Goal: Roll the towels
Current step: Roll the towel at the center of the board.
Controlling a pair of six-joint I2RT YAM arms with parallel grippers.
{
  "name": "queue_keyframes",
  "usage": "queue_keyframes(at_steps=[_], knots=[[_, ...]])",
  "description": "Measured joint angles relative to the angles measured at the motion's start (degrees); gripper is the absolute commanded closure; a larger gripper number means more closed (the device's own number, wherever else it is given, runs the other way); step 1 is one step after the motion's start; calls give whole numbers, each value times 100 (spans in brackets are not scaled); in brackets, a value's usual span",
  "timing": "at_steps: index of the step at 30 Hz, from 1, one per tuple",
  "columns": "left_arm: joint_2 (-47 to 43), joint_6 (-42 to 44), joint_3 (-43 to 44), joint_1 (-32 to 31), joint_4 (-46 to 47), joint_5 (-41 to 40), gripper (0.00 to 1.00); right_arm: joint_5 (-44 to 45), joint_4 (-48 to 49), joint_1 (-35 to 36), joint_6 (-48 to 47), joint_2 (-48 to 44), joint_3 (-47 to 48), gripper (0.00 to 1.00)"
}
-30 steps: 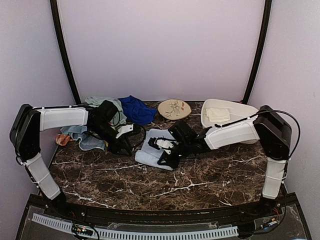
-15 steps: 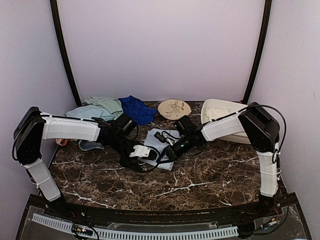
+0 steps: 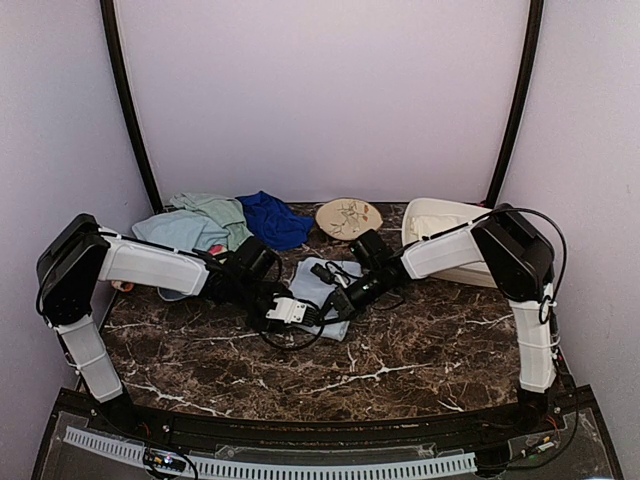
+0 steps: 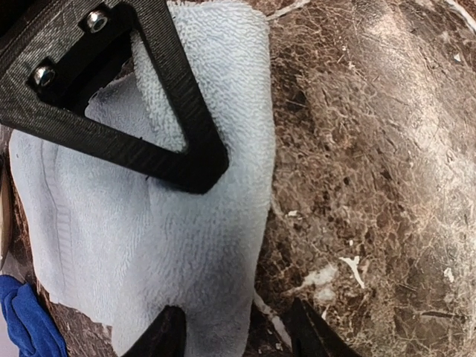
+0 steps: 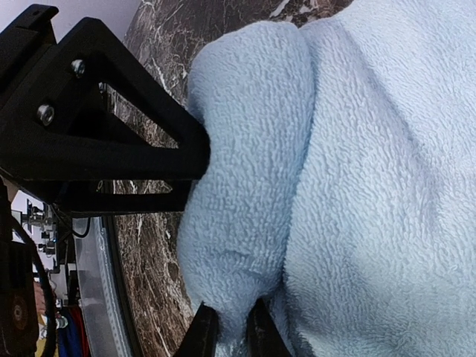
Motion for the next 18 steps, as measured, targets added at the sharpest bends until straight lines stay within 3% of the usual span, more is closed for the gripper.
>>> queue_keyframes(at_steps=[4,9,11,14,17,18], knots=[[70,114,-13,-7,142,-105,57,-22,-4,-15,48,-2,4,85],[267,232,17,-11,369,-243,93,-66,-44,-94,114,-2,31,75],[341,251,118,-11,374,-273,100,-66,-66,-127,122,-13,31,72],[487,190,387,-11,177,-251,100,98,-59,-177,42,-181,-81,50],[599,57,704,-11,-260,-109,100,437,63,-219,-140,-686,-496,37],[625,-4,813,-9,-448,-37,100,564,90,-227,-214,-894,-627,26]])
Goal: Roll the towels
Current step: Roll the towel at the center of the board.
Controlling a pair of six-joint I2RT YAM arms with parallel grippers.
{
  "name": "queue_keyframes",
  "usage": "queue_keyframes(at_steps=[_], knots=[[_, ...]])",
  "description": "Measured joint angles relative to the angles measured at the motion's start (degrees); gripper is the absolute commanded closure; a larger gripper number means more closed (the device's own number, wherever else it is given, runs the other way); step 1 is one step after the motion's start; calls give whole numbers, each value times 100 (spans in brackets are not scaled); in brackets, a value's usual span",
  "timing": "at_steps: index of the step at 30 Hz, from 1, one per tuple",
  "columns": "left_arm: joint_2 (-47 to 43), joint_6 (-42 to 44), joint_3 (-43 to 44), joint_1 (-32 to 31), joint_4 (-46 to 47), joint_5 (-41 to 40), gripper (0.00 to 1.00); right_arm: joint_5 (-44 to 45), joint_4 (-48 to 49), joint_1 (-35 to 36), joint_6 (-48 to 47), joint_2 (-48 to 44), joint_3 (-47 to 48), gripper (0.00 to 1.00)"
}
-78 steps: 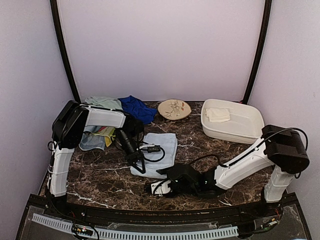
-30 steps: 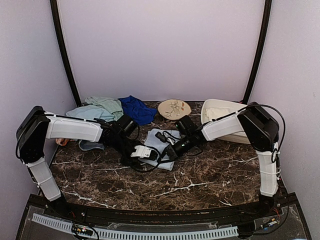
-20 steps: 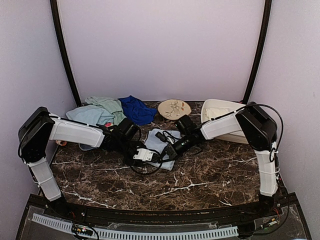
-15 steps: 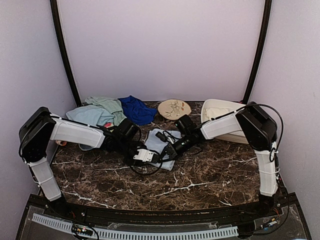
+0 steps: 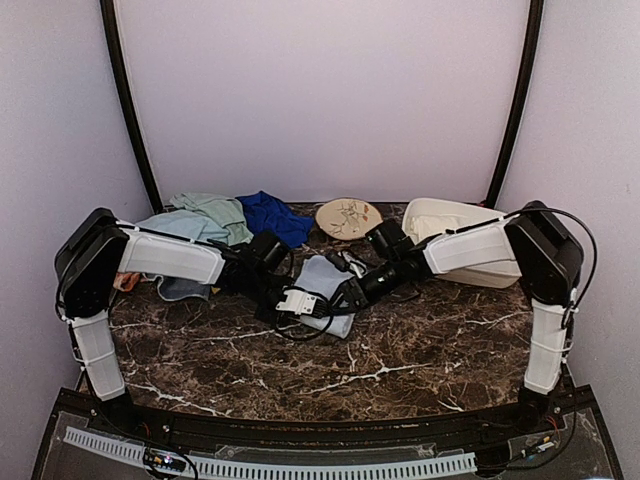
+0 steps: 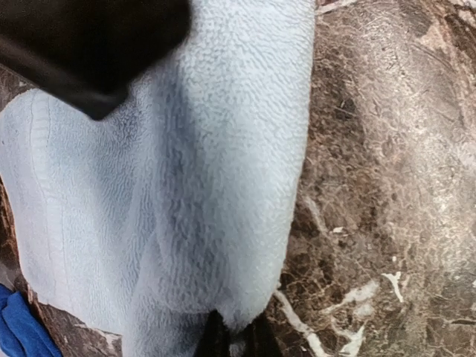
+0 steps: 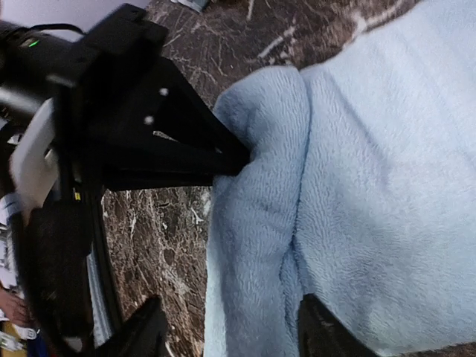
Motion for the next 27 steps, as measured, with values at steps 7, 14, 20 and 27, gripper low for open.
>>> queue_keyframes(at_steps=[7,14,20,27], knots=[[39,-389,485,59,-1405,636,100,1403,769,-44,-459,-1515,-975,0],[225,-693,988,164,-2785,1408,100,3659,1950,37,-501,-2988,-2186,0],[839,-938,1628,413,-3585,2127,100,4190,2826,-197,-428,-3501,-2457,0],[1364,-1150,2083,761,-4201,2887,100,4500,3084,881,-2166,-4044,-3272,18]])
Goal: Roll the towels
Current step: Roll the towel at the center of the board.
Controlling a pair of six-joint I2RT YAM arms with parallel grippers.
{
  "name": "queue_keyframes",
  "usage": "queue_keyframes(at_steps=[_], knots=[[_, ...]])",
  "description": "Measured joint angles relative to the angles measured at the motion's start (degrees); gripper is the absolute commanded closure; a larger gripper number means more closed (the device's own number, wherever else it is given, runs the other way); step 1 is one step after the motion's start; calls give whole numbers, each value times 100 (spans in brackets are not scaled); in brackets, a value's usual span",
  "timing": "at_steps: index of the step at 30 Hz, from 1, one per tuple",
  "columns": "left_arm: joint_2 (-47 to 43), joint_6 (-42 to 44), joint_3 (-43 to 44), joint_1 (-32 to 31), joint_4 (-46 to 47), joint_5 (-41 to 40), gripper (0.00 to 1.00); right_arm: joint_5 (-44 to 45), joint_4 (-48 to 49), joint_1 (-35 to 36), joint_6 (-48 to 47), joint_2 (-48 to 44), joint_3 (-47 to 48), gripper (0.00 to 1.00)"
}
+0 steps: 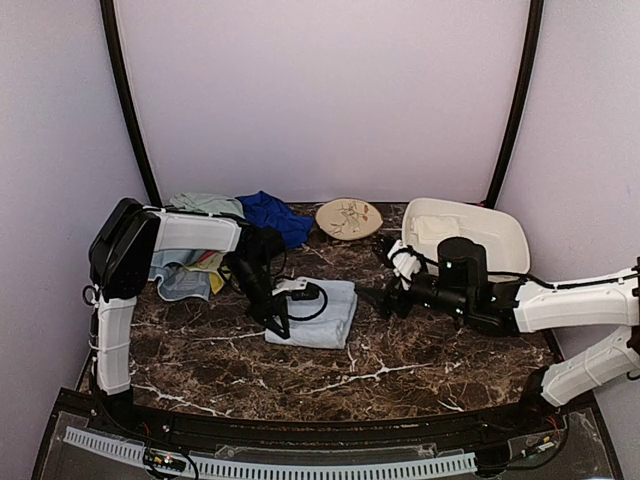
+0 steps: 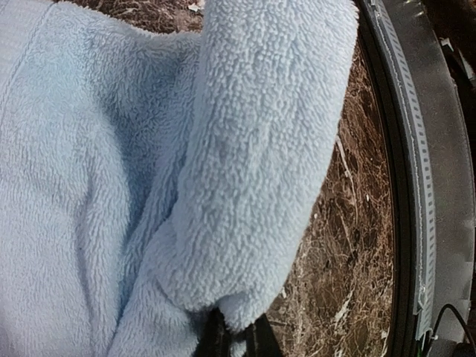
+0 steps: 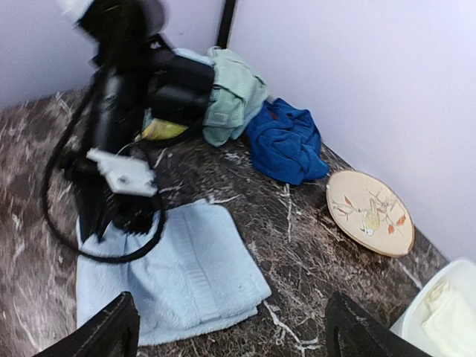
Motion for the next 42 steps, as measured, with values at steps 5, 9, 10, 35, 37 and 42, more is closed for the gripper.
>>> queue_keyframes(at_steps=[5,9,10,35,37,42], knots=[[280,-179,306,61,-286,120,100,289,-55,894,-949,-251,-345,26],[518,-398,592,63,-562,153,100,647,-92,1532,-1582,-90,-313,31],[560,-450,645,63,-610,153,100,713,-129,1694,-1768,35,-271,32],[719,-767,879,63,-852,87,80,1906,-17,2243,-4548,3556,1320,58],[710,-713,859,70,-846,140,76,1888,-208,2159,-4295,3620,1469,59],[365,-485,461,236,-601,273,63,1572,-872,1895,-3449,3709,1963,65]])
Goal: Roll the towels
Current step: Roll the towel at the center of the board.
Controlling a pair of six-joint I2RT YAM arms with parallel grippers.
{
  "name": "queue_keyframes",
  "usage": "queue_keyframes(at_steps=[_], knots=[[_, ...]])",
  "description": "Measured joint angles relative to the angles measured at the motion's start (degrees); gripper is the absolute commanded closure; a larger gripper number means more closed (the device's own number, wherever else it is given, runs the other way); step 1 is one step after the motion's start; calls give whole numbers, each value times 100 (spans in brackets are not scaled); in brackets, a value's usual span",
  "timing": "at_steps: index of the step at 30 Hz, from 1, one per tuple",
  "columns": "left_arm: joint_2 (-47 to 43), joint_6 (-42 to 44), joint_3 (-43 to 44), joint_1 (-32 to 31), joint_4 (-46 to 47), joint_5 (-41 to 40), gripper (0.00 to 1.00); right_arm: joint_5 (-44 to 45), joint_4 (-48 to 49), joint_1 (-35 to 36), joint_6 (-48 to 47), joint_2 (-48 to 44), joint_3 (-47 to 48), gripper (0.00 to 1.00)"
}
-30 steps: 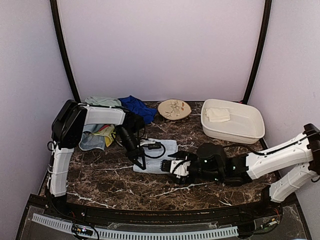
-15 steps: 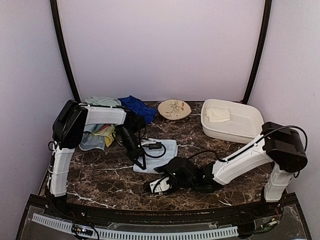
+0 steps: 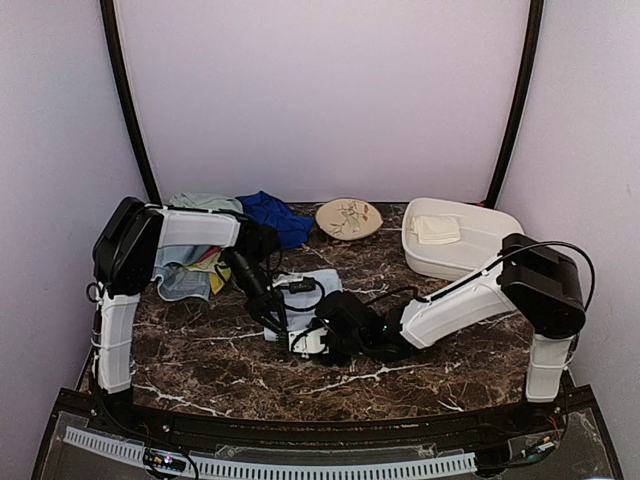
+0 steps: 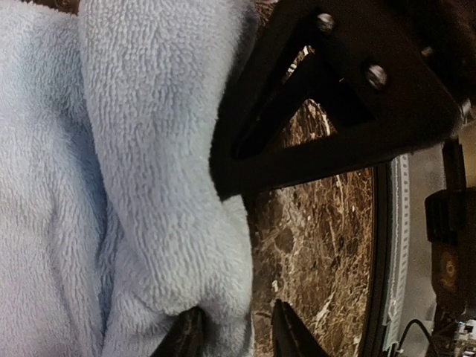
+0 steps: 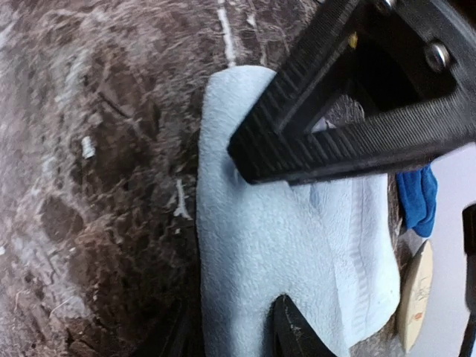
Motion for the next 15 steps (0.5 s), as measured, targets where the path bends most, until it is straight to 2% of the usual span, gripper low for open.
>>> queue_keyframes(at_steps=[4,11,15], knots=[[-424,87,-428,354,393,24,60,-748,-732,-411,931,90,575,74],[-1504,192,-1379,992,1152,-120,58,-2516,-1853,-1283,2387,350,1423,80],[-2044,282,-1899,1003,1519,-293,58,-3602,-2452,-1606,3064,693,2002,85]])
